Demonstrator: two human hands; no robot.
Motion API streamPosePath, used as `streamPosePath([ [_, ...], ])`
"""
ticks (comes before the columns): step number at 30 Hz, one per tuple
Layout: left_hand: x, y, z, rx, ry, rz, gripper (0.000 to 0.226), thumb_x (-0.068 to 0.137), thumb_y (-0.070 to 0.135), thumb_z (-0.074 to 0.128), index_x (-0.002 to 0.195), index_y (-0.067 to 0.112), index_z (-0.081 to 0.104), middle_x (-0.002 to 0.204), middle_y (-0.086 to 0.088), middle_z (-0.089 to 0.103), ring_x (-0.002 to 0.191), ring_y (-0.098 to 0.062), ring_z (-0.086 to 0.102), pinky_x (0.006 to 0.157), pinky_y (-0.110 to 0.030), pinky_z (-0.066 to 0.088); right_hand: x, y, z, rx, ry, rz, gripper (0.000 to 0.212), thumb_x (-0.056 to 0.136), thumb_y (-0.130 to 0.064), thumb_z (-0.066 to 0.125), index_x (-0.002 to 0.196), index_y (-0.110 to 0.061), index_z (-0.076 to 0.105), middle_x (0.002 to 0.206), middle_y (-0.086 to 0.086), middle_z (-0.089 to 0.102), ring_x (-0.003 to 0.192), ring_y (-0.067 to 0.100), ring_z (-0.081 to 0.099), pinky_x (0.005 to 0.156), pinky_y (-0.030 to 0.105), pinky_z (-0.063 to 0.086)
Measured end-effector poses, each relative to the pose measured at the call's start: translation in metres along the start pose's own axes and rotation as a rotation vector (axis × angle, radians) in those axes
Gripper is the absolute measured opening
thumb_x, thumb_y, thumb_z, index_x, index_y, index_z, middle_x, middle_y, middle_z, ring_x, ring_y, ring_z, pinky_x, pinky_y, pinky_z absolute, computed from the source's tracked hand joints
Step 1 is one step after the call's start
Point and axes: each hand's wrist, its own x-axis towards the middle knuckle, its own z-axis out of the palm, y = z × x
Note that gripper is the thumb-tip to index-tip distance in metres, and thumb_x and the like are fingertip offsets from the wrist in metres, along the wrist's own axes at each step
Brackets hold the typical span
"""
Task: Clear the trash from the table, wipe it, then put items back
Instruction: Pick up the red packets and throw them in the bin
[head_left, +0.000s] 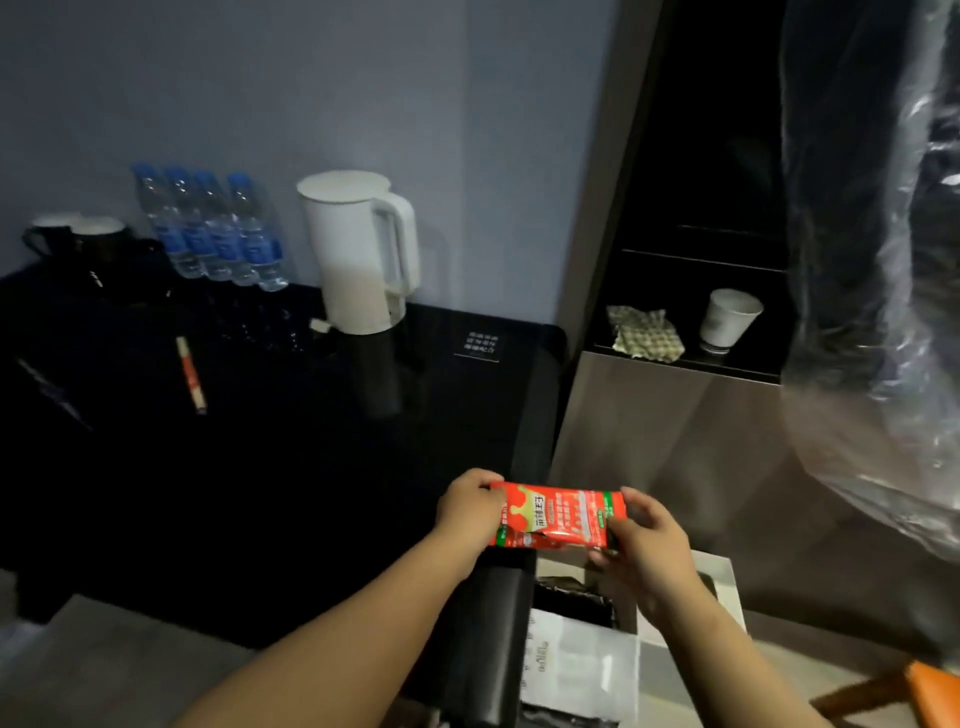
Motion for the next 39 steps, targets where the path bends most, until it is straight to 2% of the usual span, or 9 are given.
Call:
streamPosePath([
  [6, 0.032, 0.021, 0.064, 0.183, -0.036, 0.046, 0.025, 0.095, 0.014, 0.05, 0.119, 0.015, 0.057, 0.116, -0.005, 0.063, 0.096, -0.015, 0.06, 0.074, -0.023, 0.049, 0.052, -0.006, -0.057, -0.031, 0.151, 0.004, 0.029, 0.095, -0.001, 0.048, 0.122, -0.013, 0.048, 0.103, 0.011, 0.059, 0.088, 0.027, 0.062, 0.057, 0.031, 0.053],
  [9, 0.047, 0.02, 0.085, 0.302, -0.06, 0.072, 0.026, 0.094, 0.013, 0.05, 0.118, 0.013, 0.06, 0.112, -0.006, 0.065, 0.092, -0.017, 0.059, 0.073, -0.018, 0.041, 0.073, 0.004, -0.081, -0.079, 0.286, 0.005, 0.033, 0.094, -0.002, 0.052, 0.125, -0.013, 0.048, 0.106, 0.017, 0.06, 0.091, 0.032, 0.064, 0.064, 0.035, 0.053],
  [13, 0.064, 0.005, 0.109, 0.408, -0.142, 0.013, 0.025, 0.094, 0.013, 0.05, 0.117, 0.012, 0.06, 0.102, -0.003, 0.061, 0.089, -0.013, 0.053, 0.072, -0.015, 0.038, 0.095, 0.025, -0.093, -0.244, 0.351, 0.01, 0.032, 0.09, 0.001, 0.052, 0.119, -0.012, 0.05, 0.11, 0.017, 0.06, 0.096, 0.036, 0.063, 0.071, 0.043, 0.056],
  [16, 0.077, -0.012, 0.124, 0.477, -0.187, -0.035, 0.025, 0.093, 0.012, 0.05, 0.117, 0.012, 0.06, 0.112, -0.007, 0.063, 0.097, -0.02, 0.059, 0.074, -0.017, 0.04, 0.111, 0.049, -0.093, -0.361, 0.388, 0.014, 0.031, 0.085, -0.001, 0.056, 0.112, -0.017, 0.053, 0.113, 0.015, 0.063, 0.097, 0.033, 0.063, 0.084, 0.054, 0.053],
  [18, 0.088, -0.023, 0.134, 0.507, -0.196, -0.047, 0.025, 0.093, 0.011, 0.05, 0.115, 0.011, 0.06, 0.116, -0.012, 0.063, 0.103, -0.026, 0.06, 0.078, -0.022, 0.044, 0.12, 0.057, -0.09, -0.408, 0.395, 0.023, 0.034, 0.087, 0.0, 0.056, 0.118, -0.013, 0.052, 0.114, 0.015, 0.062, 0.099, 0.033, 0.062, 0.087, 0.054, 0.052],
  [22, 0.109, -0.048, 0.154, 0.559, -0.22, -0.066, 0.025, 0.092, 0.007, 0.046, 0.113, 0.01, 0.06, 0.11, -0.013, 0.061, 0.092, -0.026, 0.059, 0.077, -0.024, 0.046, 0.143, 0.074, -0.088, -0.51, 0.36, 0.022, 0.036, 0.09, 0.0, 0.054, 0.125, -0.006, 0.049, 0.118, 0.015, 0.06, 0.107, 0.033, 0.058, 0.093, 0.04, 0.046],
  [26, 0.129, -0.084, 0.175, 0.65, -0.218, -0.177, 0.027, 0.093, 0.01, 0.046, 0.117, 0.009, 0.059, 0.121, -0.015, 0.059, 0.111, -0.031, 0.057, 0.093, -0.03, 0.045, 0.171, 0.1, -0.086, -0.587, 0.278, 0.025, 0.036, 0.091, 0.002, 0.052, 0.125, -0.007, 0.049, 0.119, 0.015, 0.06, 0.111, 0.031, 0.057, 0.095, 0.038, 0.044],
  [31, 0.143, -0.135, 0.201, 0.982, -0.297, -0.181, 0.034, 0.096, 0.012, 0.043, 0.129, 0.007, 0.048, 0.134, -0.014, 0.049, 0.124, -0.03, 0.047, 0.101, -0.034, 0.04, 0.192, 0.142, -0.092, -0.644, 0.215, 0.089, 0.04, 0.093, -0.004, 0.054, 0.13, -0.011, 0.044, 0.127, 0.013, 0.057, 0.117, 0.03, 0.056, 0.1, 0.042, 0.045],
  [39, 0.17, -0.213, 0.237, 1.389, -0.354, -0.203, 0.047, 0.094, 0.013, 0.042, 0.14, 0.021, 0.034, 0.147, -0.007, 0.03, 0.139, -0.031, 0.023, 0.111, -0.042, 0.026, 0.211, 0.201, -0.134, -0.606, 0.326, 0.199, 0.037, 0.093, 0.0, 0.049, 0.128, -0.012, 0.045, 0.12, 0.013, 0.06, 0.11, 0.029, 0.057, 0.094, 0.035, 0.044],
])
